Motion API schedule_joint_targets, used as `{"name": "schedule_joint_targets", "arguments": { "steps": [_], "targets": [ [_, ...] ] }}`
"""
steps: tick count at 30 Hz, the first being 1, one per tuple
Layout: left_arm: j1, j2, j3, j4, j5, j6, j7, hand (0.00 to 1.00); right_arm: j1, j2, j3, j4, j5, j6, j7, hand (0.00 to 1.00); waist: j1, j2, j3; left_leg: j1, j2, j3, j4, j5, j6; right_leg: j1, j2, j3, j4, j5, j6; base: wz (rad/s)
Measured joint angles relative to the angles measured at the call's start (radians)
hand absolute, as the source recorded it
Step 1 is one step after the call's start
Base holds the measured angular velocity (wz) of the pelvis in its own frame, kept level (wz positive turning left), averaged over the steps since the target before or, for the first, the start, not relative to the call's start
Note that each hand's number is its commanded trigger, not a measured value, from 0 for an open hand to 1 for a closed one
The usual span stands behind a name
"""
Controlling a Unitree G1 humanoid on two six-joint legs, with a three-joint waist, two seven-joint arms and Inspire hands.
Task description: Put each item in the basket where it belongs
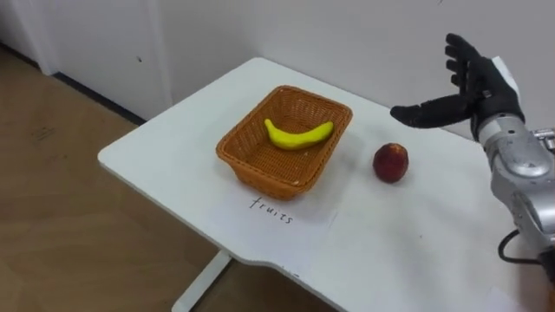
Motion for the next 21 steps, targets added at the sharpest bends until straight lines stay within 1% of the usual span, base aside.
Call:
{"name": "schedule_joint_targets", "arguments": {
  "steps": [1, 2, 5, 6, 8, 11, 14, 21],
  "targets": [
    [0.005, 0.001, -0.001, -0.001, 0.0, 0.0, 0.0, 0.0, 0.002, 0.0, 0.0, 0.0, 0.043, 0.0, -0.002, 0.0, 0.0, 0.005, 0.0024, 0.002, -0.001, 0.0, 0.0, 0.001, 0.0, 0.004, 0.0, -0.001, -0.002, 0.0, 0.0, 0.0],
    [0.015, 0.004, -0.003, -0.001, 0.0, -0.002, 0.0, 0.0, 0.005, 0.0, 0.0, 0.0, 0.092, 0.0, -0.006, 0.0, 0.0, 0.004, 0.0028, 0.004, -0.001, 0.0, 0.0, 0.001, 0.0, 0.008, 0.001, -0.002, -0.003, 0.0, 0.0, 0.0],
    [0.051, 0.013, -0.023, -0.012, 0.001, -0.004, 0.0, 0.0, 0.005, 0.001, 0.0, 0.0, 0.158, -0.004, -0.009, 0.0, -0.002, 0.002, 0.0027, 0.005, -0.002, -0.001, 0.0, 0.001, 0.0, 0.009, 0.001, -0.003, -0.006, -0.001, 0.001, 0.0],
    [0.057, 0.013, -0.026, -0.015, 0.002, -0.004, 0.0, 0.0, 0.006, 0.002, 0.001, 0.001, 0.159, -0.008, -0.013, 0.0, -0.002, 0.001, 0.0031, 0.005, -0.002, -0.001, 0.0, 0.001, 0.0, 0.009, 0.001, -0.003, -0.007, -0.001, 0.002, 0.0],
    [0.069, 0.016, -0.04, -0.015, 0.008, -0.006, 0.001, 0.0, 0.03, 0.007, 0.001, 0.003, 0.159, -0.03, -0.021, 0.0, -0.001, -0.001, 0.0036, 0.005, -0.005, -0.002, 0.002, 0.001, 0.0, 0.018, 0.001, -0.011, -0.019, -0.001, 0.002, 0.08],
    [0.082, 0.015, -0.045, -0.014, 0.007, -0.011, 0.0, 0.0, 0.059, 0.014, 0.001, 0.024, 0.159, -0.032, -0.018, 0.0, -0.003, -0.001, 0.0037, 0.004, -0.009, -0.002, 0.005, 0.001, 0.001, 0.024, -0.003, -0.023, -0.023, -0.004, 0.009, 0.12],
    [0.088, 0.016, -0.043, -0.014, 0.007, -0.012, -0.001, 0.0, 0.085, 0.014, 0.001, 0.038, 0.156, -0.032, -0.012, 0.0, -0.002, 0.001, 0.0035, 0.004, -0.015, 0.004, 0.005, 0.001, 0.006, 0.022, -0.011, -0.025, -0.022, -0.009, 0.017, 0.08],
    [0.085, 0.014, -0.043, -0.016, 0.007, -0.029, -0.017, 0.0, 0.103, 0.015, 0.002, 0.038, 0.147, -0.036, 0.01, 0.0, -0.001, 0.004, 0.0032, 0.004, -0.018, 0.011, 0.002, -0.003, 0.013, 0.029, -0.016, -0.029, -0.019, -0.008, 0.022, 0.01]
  ]
}}
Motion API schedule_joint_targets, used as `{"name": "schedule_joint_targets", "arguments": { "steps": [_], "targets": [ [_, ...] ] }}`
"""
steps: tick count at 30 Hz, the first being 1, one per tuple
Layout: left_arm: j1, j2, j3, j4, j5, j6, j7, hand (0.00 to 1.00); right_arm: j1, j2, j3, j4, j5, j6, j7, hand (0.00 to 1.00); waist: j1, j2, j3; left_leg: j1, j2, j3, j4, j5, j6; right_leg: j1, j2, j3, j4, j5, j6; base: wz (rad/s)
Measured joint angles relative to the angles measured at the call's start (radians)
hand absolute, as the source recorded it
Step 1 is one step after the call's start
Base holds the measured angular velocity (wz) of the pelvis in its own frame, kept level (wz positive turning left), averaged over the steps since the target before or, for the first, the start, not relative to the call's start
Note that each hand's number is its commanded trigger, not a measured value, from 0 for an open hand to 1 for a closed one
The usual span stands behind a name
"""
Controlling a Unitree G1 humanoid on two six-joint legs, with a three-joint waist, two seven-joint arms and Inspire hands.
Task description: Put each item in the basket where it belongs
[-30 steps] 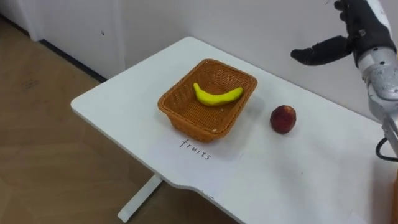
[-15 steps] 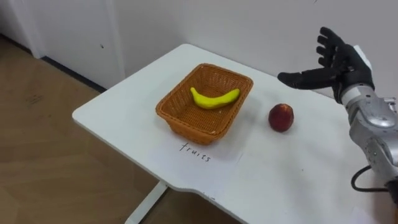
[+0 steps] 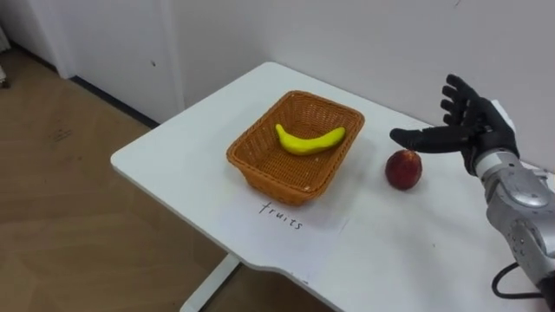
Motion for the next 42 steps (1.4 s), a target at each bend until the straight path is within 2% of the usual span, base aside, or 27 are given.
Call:
{"name": "schedule_joint_targets", "arguments": {
  "steps": [5, 11, 20, 25, 29, 34, 42],
  "targets": [
    [0.0, -0.007, -0.021, 0.002, 0.0, -0.004, -0.005, 0.0, 0.014, 0.002, 0.002, 0.0, 0.0, -0.018, 0.02, 0.0, -0.004, 0.003, 0.0008, 0.003, 0.0, 0.0, -0.001, -0.001, 0.001, 0.005, -0.001, -0.009, 0.001, 0.001, 0.002, 0.02],
    [0.001, -0.007, -0.022, 0.005, -0.001, -0.005, -0.005, 0.0, 0.037, 0.002, 0.002, 0.001, -0.001, -0.019, 0.028, 0.0, -0.009, 0.012, 0.0042, 0.008, 0.001, 0.0, 0.001, -0.001, 0.002, 0.009, -0.008, -0.016, 0.014, -0.001, 0.004, 0.02],
    [0.003, -0.003, -0.039, 0.071, 0.0, 0.0, -0.024, 0.0, 0.074, 0.025, 0.013, 0.073, -0.044, -0.026, 0.04, 0.0, -0.014, 0.013, 0.0034, 0.013, 0.0, -0.006, 0.008, 0.0, 0.003, 0.009, -0.01, -0.022, 0.02, -0.001, 0.006, 0.0],
    [0.024, -0.003, -0.055, 0.061, 0.0, 0.007, -0.025, 0.0, 0.1, 0.031, 0.012, 0.081, -0.065, -0.026, 0.038, 0.0, -0.017, 0.017, 0.0028, 0.006, -0.002, -0.012, 0.02, -0.001, 0.003, 0.009, -0.01, -0.026, 0.016, -0.005, 0.007, 0.01],
    [0.04, -0.002, -0.06, 0.053, 0.001, 0.007, -0.024, 0.0, 0.109, 0.037, 0.012, 0.081, -0.086, -0.026, 0.033, 0.0, -0.019, 0.014, 0.0004, 0.007, -0.013, -0.012, 0.023, -0.001, 0.004, 0.01, -0.014, -0.025, 0.016, -0.015, 0.01, 0.02],
    [0.067, -0.002, -0.062, 0.039, 0.001, 0.007, -0.024, 0.0, 0.109, 0.038, 0.012, 0.089, -0.085, -0.026, 0.03, 0.0, -0.018, 0.014, -0.0004, 0.009, -0.014, -0.023, 0.022, -0.001, 0.004, 0.018, -0.013, -0.03, 0.017, -0.015, 0.01, 0.05],
    [0.078, -0.001, -0.088, 0.033, 0.0, 0.002, -0.023, 0.0, 0.109, 0.038, 0.012, 0.223, -0.082, -0.035, 0.03, 0.0, -0.008, 0.003, 0.0031, 0.005, -0.017, -0.031, 0.029, -0.001, 0.004, 0.025, -0.012, -0.048, 0.015, -0.019, 0.011, 0.07]
  ]
}}
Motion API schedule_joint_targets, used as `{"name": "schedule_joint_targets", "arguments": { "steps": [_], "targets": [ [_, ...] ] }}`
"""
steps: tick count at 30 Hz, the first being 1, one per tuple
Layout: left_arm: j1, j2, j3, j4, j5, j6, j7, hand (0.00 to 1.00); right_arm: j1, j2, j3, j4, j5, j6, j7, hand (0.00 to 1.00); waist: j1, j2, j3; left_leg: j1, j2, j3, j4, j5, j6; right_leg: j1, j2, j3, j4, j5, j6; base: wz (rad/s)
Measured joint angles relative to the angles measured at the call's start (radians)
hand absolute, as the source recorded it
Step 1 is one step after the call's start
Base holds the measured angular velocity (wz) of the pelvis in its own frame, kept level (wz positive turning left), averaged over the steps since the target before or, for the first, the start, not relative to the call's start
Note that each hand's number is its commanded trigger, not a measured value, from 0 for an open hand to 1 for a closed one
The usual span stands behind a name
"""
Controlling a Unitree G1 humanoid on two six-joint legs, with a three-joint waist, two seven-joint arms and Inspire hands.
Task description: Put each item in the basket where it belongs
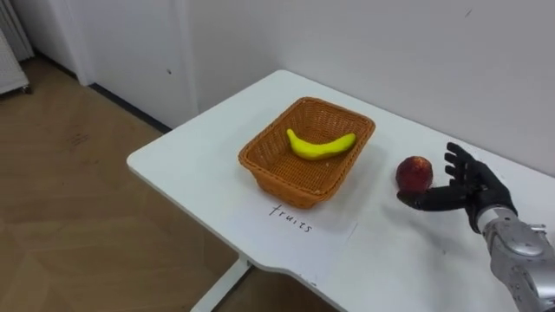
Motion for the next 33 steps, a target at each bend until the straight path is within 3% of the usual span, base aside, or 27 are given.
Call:
{"name": "schedule_joint_targets", "arguments": {
  "steps": [6, 11, 22, 33],
  "targets": [
    [0.001, 0.007, 0.0, -0.02, 0.001, -0.011, -0.001, 0.0, 0.001, 0.0, 0.0, 0.006, -0.014, -0.002, 0.018, 0.0, 0.012, 0.002, -0.0004, 0.001, 0.002, 0.001, 0.005, -0.002, -0.004, 0.0, 0.002, 0.001, 0.001, -0.005, -0.003, 0.0],
    [0.021, 0.007, -0.006, -0.021, 0.0, -0.009, 0.0, 0.0, 0.019, 0.003, 0.0, 0.005, -0.013, -0.002, 0.02, 0.0, 0.018, 0.013, -0.0052, 0.002, 0.001, 0.001, 0.009, -0.003, -0.003, 0.002, 0.002, 0.003, 0.003, -0.005, -0.003, 0.0],
    [0.036, 0.006, -0.009, -0.021, 0.0, -0.008, 0.003, 0.0, 0.023, 0.003, 0.0, 0.003, 0.001, -0.004, 0.018, 0.0, 0.011, 0.041, -0.0025, 0.003, 0.001, 0.001, 0.016, -0.003, -0.003, 0.002, 0.002, 0.01, 0.011, -0.007, -0.003, 0.0],
    [0.06, 0.008, -0.009, -0.048, 0.0, -0.006, 0.004, 0.0, 0.045, 0.003, -0.001, 0.003, -0.035, -0.013, -0.01, 0.0, 0.017, 0.034, -0.0051, -0.006, 0.0, -0.005, 0.027, -0.006, -0.004, -0.006, -0.005, -0.002, 0.033, -0.021, -0.004, 0.02]
  ]
}}
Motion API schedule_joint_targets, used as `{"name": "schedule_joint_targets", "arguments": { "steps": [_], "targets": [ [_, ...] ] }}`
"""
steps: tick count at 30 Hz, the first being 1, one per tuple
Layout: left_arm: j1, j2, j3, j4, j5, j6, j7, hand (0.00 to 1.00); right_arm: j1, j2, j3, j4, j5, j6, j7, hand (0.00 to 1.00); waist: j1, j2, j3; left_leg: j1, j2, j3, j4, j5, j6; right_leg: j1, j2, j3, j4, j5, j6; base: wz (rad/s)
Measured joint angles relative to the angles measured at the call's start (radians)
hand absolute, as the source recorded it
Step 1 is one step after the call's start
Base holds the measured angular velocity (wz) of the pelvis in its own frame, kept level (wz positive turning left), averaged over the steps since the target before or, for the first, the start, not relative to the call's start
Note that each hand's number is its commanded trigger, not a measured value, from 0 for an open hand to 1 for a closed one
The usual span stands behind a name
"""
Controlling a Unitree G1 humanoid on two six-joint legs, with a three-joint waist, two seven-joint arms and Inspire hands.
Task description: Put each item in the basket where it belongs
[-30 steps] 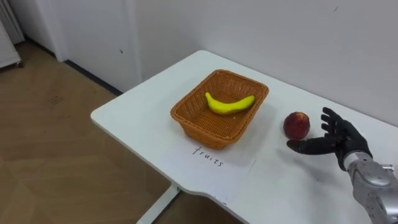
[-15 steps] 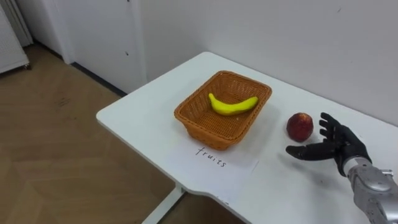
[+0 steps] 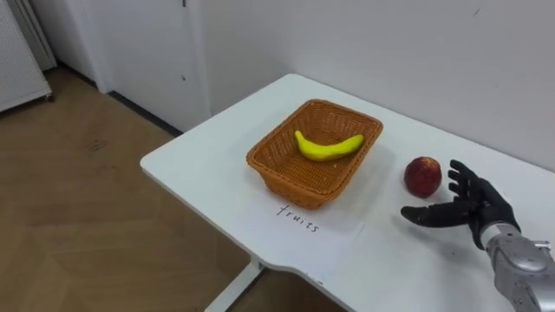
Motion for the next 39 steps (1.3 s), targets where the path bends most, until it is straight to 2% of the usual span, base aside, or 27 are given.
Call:
{"name": "schedule_joint_targets", "arguments": {
  "steps": [2, 5, 8, 11, 14, 16, 18, 19, 20, 22, 23, 25, 27, 29, 32, 35, 37, 39],
  "targets": [
    [0.0, 0.001, 0.0, -0.006, 0.0, -0.002, 0.0, 0.0, 0.0, 0.0, 0.0, 0.01, 0.0, 0.0, -0.01, 0.0, 0.003, -0.006, -0.0036, -0.004, -0.001, 0.001, 0.0, 0.0, 0.0, -0.008, -0.004, 0.0, 0.01, -0.004, 0.0, 0.0],
    [0.001, 0.005, 0.0, -0.008, 0.0, -0.006, 0.0, 0.0, 0.0, 0.0, 0.0, 0.017, 0.003, 0.0, -0.019, 0.0, 0.005, -0.013, -0.0024, -0.009, -0.001, 0.004, 0.002, 0.0, 0.0, -0.016, -0.005, 0.002, 0.015, -0.004, 0.0, -0.01],
    [-0.007, 0.016, 0.0, -0.013, -0.001, -0.022, -0.003, 0.0, 0.0, 0.0, 0.0, 0.035, 0.003, -0.001, -0.025, 0.0, 0.005, -0.014, -0.0016, -0.033, 0.002, 0.017, 0.021, -0.003, 0.0, -0.029, -0.004, -0.003, 0.02, -0.005, -0.001, 0.05],
    [-0.008, 0.028, -0.001, -0.024, -0.002, -0.023, -0.005, 0.0, -0.004, 0.0, 0.0, 0.042, 0.003, -0.012, -0.027, 0.0, 0.006, -0.012, -0.0013, -0.056, 0.007, 0.028, 0.033, -0.004, 0.001, -0.047, -0.002, -0.002, 0.026, -0.005, -0.001, 0.03],
    [-0.026, 0.044, -0.001, -0.027, -0.017, -0.024, -0.005, 0.0, -0.036, -0.001, 0.0, 0.067, 0.021, -0.013, -0.028, 0.0, 0.022, -0.015, 0.0003, -0.093, 0.01, 0.03, 0.05, -0.004, 0.001, -0.085, -0.002, 0.001, 0.045, -0.007, -0.005, -0.01],
    [-0.034, 0.048, 0.0, -0.026, -0.047, -0.03, -0.001, 0.0, -0.093, -0.001, 0.011, 0.129, 0.048, -0.018, -0.038, 0.0, 0.041, -0.019, 0.0046, -0.116, 0.017, 0.037, 0.059, -0.004, 0.0, -0.113, 0.002, 0.015, 0.055, -0.006, -0.009, -0.09],
    [-0.058, 0.056, -0.001, -0.027, -0.07, -0.035, -0.002, 0.0, -0.147, -0.001, 0.031, 0.179, 0.07, -0.024, -0.039, 0.0, 0.046, -0.02, 0.0115, -0.155, 0.024, 0.03, 0.079, -0.004, -0.004, -0.142, 0.011, 0.012, 0.057, -0.001, -0.018, 0.04],
    [-0.08, 0.071, -0.006, -0.026, -0.091, -0.037, -0.002, 0.0, -0.19, -0.001, 0.042, 0.214, 0.081, -0.03, -0.048, 0.0, 0.049, -0.03, 0.0168, -0.19, 0.027, 0.025, 0.086, 0.001, -0.01, -0.176, 0.014, 0.009, 0.069, 0.0, -0.023, 0.09],
    [-0.108, 0.084, -0.008, -0.025, -0.099, -0.042, -0.001, 0.0, -0.242, -0.001, 0.043, 0.251, 0.079, -0.031, -0.049, 0.0, 0.053, -0.042, 0.0252, -0.225, 0.033, 0.024, 0.091, 0.005, -0.014, -0.213, 0.019, 0.01, 0.078, 0.002, -0.031, 0.06],
    [-0.142, 0.099, -0.017, -0.023, -0.105, -0.053, 0.008, 0.0, -0.309, -0.001, 0.046, 0.295, 0.084, -0.032, -0.05, 0.0, 0.056, -0.046, 0.0313, -0.28, 0.043, 0.015, 0.117, 0.008, -0.02, -0.259, 0.034, 0.005, 0.079, 0.01, -0.043, 0.04],
    [-0.166, 0.116, -0.039, -0.023, -0.128, -0.06, 0.014, 0.0, -0.339, -0.004, 0.046, 0.31, 0.098, -0.034, -0.055, 0.0, 0.054, -0.051, 0.0301, -0.316, 0.044, 0.01, 0.125, 0.011, -0.022, -0.293, 0.035, -0.001, 0.087, 0.012, -0.046, 0.05],
    [-0.208, 0.117, -0.041, -0.022, -0.137, -0.062, 0.021, 0.0, -0.396, -0.005, 0.047, 0.344, 0.138, -0.048, -0.078, 0.0, 0.061, -0.057, 0.0277, -0.36, 0.046, 0.01, 0.129, 0.02, -0.025, -0.34, 0.033, 0.003, 0.109, 0.015, -0.052, -0.03],
    [-0.249, 0.122, -0.059, -0.021, -0.153, -0.069, 0.041, 0.0, -0.445, -0.006, 0.055, 0.375, 0.18, -0.065, -0.099, 0.0, 0.063, -0.055, 0.033, -0.389, 0.05, 0.011, 0.13, 0.028, -0.026, -0.374, 0.033, 0.002, 0.114, 0.019, -0.058, -0.06],
    [-0.286, 0.141, -0.095, -0.02, -0.199, -0.082, 0.063, 0.0, -0.475, -0.008, 0.088, 0.386, 0.193, -0.085, -0.124, 0.0, 0.068, -0.057, 0.0371, -0.415, 0.054, 0.014, 0.131, 0.032, -0.03, -0.409, 0.037, 0.013, 0.121, 0.021, -0.063, -0.12],
    [-0.324, 0.145, -0.129, -0.018, -0.231, -0.083, 0.078, 0.0, -0.505, -0.015, 0.1, 0.39, 0.194, -0.098, -0.137, 0.0, 0.071, -0.063, 0.0404, -0.457, 0.06, 0.015, 0.14, 0.036, -0.037, -0.452, 0.039, 0.023, 0.138, 0.02, -0.072, -0.1],
    [-0.344, 0.144, -0.136, -0.014, -0.245, -0.085, 0.084, 0.0, -0.538, -0.019, 0.1, 0.391, 0.193, -0.099, -0.143, 0.0, 0.08, -0.072, 0.0467, -0.495, 0.071, 0.034, 0.153, 0.036, -0.039, -0.504, 0.039, 0.04, 0.169, 0.015, -0.083, -0.16],
    [-0.359, 0.144, -0.139, -0.005, -0.252, -0.082, 0.084, 0.0, -0.558, -0.024, 0.1, 0.389, 0.194, -0.099, -0.145, 0.0, 0.08, -0.075, 0.0473, -0.522, 0.073, 0.036, 0.159, 0.038, -0.042, -0.537, 0.038, 0.048, 0.186, 0.013, -0.087, -0.14],
    [-0.365, 0.144, -0.143, -0.005, -0.252, -0.082, 0.085, 0.0, -0.57, -0.029, 0.101, 0.389, 0.198, -0.099, -0.145, 0.0, 0.079, -0.07, 0.051, -0.534, 0.073, 0.038, 0.167, 0.039, -0.042, -0.553, 0.035, 0.051, 0.201, 0.011, -0.09, -0.04]
  ]
}}
